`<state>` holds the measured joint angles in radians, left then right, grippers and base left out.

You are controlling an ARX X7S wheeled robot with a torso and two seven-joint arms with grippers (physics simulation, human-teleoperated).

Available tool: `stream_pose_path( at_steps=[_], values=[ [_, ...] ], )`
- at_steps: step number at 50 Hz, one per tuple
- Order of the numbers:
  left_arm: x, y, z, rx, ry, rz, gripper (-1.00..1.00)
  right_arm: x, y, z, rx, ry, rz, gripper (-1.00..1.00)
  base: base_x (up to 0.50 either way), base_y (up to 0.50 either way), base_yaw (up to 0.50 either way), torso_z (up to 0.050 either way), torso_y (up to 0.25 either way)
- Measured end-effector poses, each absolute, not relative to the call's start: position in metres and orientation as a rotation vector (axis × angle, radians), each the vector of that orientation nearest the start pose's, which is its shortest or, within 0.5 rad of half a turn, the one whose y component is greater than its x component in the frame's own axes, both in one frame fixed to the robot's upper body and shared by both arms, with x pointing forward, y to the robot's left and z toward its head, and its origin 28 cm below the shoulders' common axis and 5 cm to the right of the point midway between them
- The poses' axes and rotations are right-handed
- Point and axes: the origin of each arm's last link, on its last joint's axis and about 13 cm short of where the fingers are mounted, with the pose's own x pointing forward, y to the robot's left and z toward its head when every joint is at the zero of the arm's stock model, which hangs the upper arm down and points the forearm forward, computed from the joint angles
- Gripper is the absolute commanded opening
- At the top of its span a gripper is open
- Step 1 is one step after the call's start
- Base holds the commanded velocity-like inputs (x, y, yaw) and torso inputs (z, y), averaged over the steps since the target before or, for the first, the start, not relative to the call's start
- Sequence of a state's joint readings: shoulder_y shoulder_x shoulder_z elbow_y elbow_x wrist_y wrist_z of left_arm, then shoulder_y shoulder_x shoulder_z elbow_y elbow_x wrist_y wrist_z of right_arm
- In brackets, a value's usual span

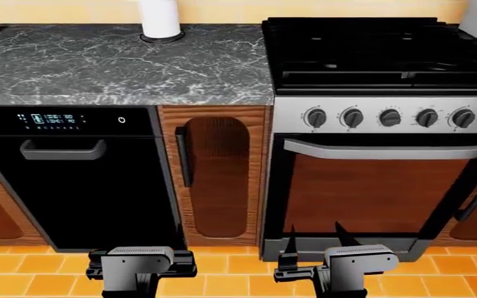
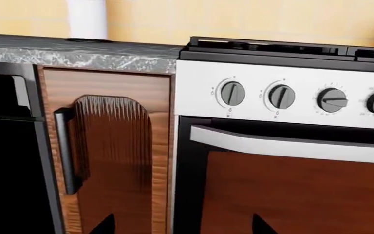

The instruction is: Pick and place the shaker into the drawer. Then close the cabinet.

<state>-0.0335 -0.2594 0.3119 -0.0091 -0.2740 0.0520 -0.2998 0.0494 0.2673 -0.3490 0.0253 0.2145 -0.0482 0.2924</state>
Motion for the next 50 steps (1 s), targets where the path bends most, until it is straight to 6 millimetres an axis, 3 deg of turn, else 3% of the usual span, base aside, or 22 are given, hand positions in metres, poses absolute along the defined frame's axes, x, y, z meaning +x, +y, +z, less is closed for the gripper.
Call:
stream_pose_path(
  at_steps=[50],
  values=[
    [0.2083, 0.2056, 0.0131, -0.010, 0.010, 0.001, 1.00, 0.2101, -0.0940, 0.0104, -0.066, 0.005, 0.040, 1.00, 0.00, 0.50, 0.00, 0.000, 0.000]
  ],
)
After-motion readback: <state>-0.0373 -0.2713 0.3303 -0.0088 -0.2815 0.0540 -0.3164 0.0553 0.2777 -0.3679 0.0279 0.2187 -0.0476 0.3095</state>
